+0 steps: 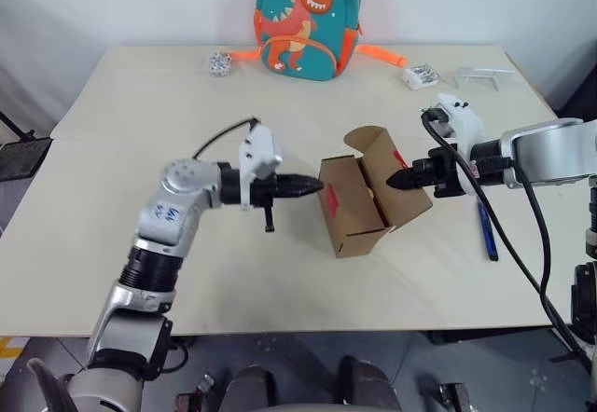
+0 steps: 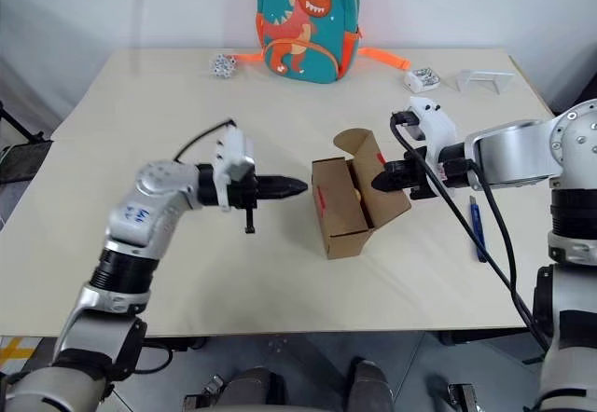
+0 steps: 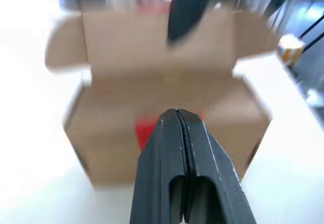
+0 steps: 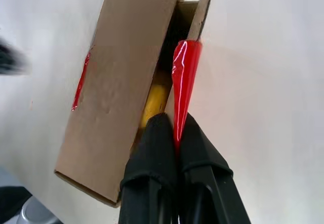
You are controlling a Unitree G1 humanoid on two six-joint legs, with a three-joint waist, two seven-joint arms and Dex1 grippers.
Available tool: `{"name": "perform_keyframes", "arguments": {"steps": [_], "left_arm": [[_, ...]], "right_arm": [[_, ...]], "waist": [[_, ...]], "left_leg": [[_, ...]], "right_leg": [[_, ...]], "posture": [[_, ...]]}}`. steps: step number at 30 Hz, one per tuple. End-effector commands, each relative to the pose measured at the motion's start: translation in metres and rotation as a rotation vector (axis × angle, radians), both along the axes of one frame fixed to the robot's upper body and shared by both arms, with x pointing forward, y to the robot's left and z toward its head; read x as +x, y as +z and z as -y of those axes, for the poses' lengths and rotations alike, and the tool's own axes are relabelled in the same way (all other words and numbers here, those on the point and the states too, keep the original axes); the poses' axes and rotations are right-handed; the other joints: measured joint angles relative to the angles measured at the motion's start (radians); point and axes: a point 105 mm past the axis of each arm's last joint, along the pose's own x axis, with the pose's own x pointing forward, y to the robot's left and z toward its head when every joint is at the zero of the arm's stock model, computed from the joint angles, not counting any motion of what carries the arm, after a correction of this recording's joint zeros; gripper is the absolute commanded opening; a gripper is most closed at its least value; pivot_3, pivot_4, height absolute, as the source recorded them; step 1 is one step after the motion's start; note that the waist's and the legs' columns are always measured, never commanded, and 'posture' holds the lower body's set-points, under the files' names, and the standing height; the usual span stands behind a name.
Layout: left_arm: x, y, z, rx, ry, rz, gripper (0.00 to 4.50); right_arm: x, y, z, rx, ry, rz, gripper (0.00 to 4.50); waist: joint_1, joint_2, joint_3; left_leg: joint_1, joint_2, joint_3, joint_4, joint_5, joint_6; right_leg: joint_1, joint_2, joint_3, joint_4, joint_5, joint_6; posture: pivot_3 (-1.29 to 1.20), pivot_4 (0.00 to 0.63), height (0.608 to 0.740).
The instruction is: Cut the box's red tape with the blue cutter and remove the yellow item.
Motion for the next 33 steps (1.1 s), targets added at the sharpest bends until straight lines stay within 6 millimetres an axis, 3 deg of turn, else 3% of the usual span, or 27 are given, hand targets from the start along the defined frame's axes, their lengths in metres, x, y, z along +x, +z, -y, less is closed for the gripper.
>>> {"name": "perform_keyframes", "arguments": {"steps": [1,7,13,16,24,27,33], "left_arm": [[-0.006,0.013,0.016,-0.049,-0.045,0.009,0.00],[0.005,-0.024,0.050,0.035,0.000,-0.022,0.00],[0.011,-0.045,0.060,0.095,0.046,-0.018,0.00],[0.017,-0.050,0.052,0.122,0.102,-0.019,0.00],[0.018,-0.032,0.012,0.102,0.162,0.009,0.00],[0.015,-0.029,0.009,0.089,0.159,-0.004,0.00],[0.008,-0.040,0.022,0.091,0.126,-0.035,0.00]], "right_arm": [[0.005,-0.011,0.004,-0.032,-0.045,-0.008,0.01],[0.010,-0.013,0.000,-0.022,-0.054,0.003,0.01],[0.012,-0.015,-0.002,-0.022,-0.056,0.013,0.01],[0.012,-0.015,-0.002,-0.025,-0.055,0.017,0.01],[0.012,-0.013,0.005,-0.043,-0.073,0.034,0.01],[0.013,-0.013,0.006,-0.049,-0.076,0.036,0.01],[0.014,-0.012,0.004,-0.044,-0.070,0.041,0.01]], "waist": [[-0.001,0.000,0.000],[-0.013,-0.001,0.000],[-0.023,0.000,0.000],[-0.021,0.000,0.000],[-0.022,0.000,0.000],[-0.018,0.000,0.000],[-0.018,0.000,0.000]], "left_leg": [[0.000,0.000,0.000,0.000,0.000,0.000],[0.001,0.000,0.001,0.001,0.000,0.000],[0.000,0.000,0.001,-0.002,0.001,-0.001],[-0.002,0.000,0.001,-0.002,0.001,-0.002],[-0.003,0.000,0.002,-0.002,0.001,-0.002],[-0.003,0.000,0.002,-0.002,0.001,-0.002],[-0.003,0.000,0.002,-0.002,0.001,-0.002]], "right_leg": [[0.000,0.000,0.000,0.000,0.000,0.000],[0.000,0.000,0.001,0.001,0.000,0.000],[-0.003,0.000,0.001,0.002,0.000,0.000],[-0.006,0.000,0.001,0.003,0.000,0.000],[-0.006,0.000,0.001,0.003,0.000,0.000],[-0.006,0.000,0.001,0.003,0.000,0.000],[-0.006,0.000,0.001,0.003,0.000,0.000]], "posture": [[0.00,0.150,0.740],[0.00,0.150,0.740],[0.00,0.150,0.740],[0.00,0.150,0.740],[0.00,0.150,0.740],[0.00,0.150,0.740],[0.00,0.150,0.740]]}}
